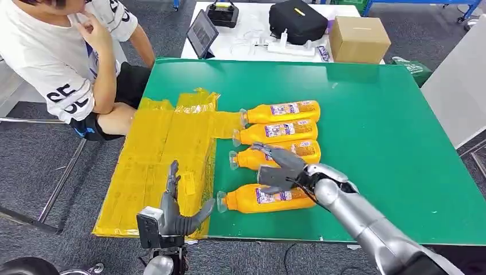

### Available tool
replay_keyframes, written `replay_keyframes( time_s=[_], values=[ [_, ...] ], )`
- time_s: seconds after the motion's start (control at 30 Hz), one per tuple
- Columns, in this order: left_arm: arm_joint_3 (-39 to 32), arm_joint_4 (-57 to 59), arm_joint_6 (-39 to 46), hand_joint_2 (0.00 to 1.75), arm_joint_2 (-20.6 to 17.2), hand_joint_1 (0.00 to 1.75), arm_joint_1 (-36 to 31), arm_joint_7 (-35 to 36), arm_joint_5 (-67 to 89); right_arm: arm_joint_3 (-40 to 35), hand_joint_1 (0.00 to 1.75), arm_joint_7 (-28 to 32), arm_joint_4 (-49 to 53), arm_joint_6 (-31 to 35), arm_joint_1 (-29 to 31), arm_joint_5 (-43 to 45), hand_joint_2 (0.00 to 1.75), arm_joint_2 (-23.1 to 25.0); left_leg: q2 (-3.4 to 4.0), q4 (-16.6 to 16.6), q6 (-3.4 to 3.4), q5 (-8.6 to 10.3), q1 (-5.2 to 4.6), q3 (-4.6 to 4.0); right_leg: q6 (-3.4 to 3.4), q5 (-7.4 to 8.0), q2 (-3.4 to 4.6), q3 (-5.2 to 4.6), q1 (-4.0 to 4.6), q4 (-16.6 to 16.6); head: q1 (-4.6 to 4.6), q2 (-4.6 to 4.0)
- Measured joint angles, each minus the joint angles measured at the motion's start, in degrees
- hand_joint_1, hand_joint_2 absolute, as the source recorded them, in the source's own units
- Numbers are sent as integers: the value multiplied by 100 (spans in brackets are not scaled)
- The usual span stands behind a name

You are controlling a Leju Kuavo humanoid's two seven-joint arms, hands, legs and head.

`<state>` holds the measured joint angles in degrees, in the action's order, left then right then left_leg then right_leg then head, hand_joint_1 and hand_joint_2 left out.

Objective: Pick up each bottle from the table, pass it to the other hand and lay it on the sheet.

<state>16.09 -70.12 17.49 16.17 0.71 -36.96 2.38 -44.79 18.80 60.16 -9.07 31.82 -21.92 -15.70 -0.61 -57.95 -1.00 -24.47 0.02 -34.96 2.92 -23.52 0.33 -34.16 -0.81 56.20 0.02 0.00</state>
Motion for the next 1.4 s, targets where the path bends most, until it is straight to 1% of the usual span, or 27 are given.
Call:
replay_keyframes(
  time_s=[0.27, 0.37, 0.5, 0.67, 0.97, 1.1, 1.23, 1.4],
  values=[
    [-92, 0, 37, 175, 4, 0, 20, -35, 7, -33, 0, -140, 1080, 216, -855, -383, 175, -634, 1, 0, 0, -2, 1, -3, 0, -1, 0, -2, 1, 0, -2, 0],
    [-125, 0, 33, 175, 11, 0, 25, -37, 9, -28, 0, -151, 1341, 214, -1075, -452, 175, -747, 0, 0, 0, -2, 1, -3, 0, 0, 0, -2, 1, -1, -2, 0],
    [-149, 0, 22, 175, 26, 0, 27, -37, 9, -24, 0, -173, 1496, 203, -1193, -472, 175, -817, 1, 0, 0, -2, 1, -1, 0, 0, 0, -1, 1, 0, -2, 0],
    [-164, 0, 15, 175, 35, 0, 27, -37, 24, -24, 0, -218, 1510, 192, -1225, -485, 175, -828, 1, 0, 0, -2, 1, -1, 0, 0, 0, -2, 1, -1, -2, 0],
    [-164, 6, 0, 175, 35, 0, 27, -37, 24, 173, 0, -354, 1184, 249, -1238, -474, 175, -817, 2, 0, 0, -2, 1, 2, 0, 0, 0, 1, 1, -1, -2, 0],
    [-164, 4, 2, 175, 35, 0, 29, -22, 22, 330, 0, -561, 1097, 376, -1295, -531, 175, -815, -1, 0, 0, -2, 1, 7, 0, 0, -1, 5, 1, -3, -2, 0],
    [-166, 4, 26, 175, 35, 0, 37, 26, 17, 594, 0, -710, 957, 526, -1422, -771, 175, -821, 1, 0, -1, -2, 0, 9, 0, 0, 0, 11, 0, -3, 0, 0],
    [-177, 4, 35, 175, 35, 0, 47, 57, 18, 783, 0, -787, 909, 349, -1527, -892, 175, -845, 5, 0, -1, -2, 1, 10, 0, 0, 1, 9, 0, -2, -2, 0]
  ],
)
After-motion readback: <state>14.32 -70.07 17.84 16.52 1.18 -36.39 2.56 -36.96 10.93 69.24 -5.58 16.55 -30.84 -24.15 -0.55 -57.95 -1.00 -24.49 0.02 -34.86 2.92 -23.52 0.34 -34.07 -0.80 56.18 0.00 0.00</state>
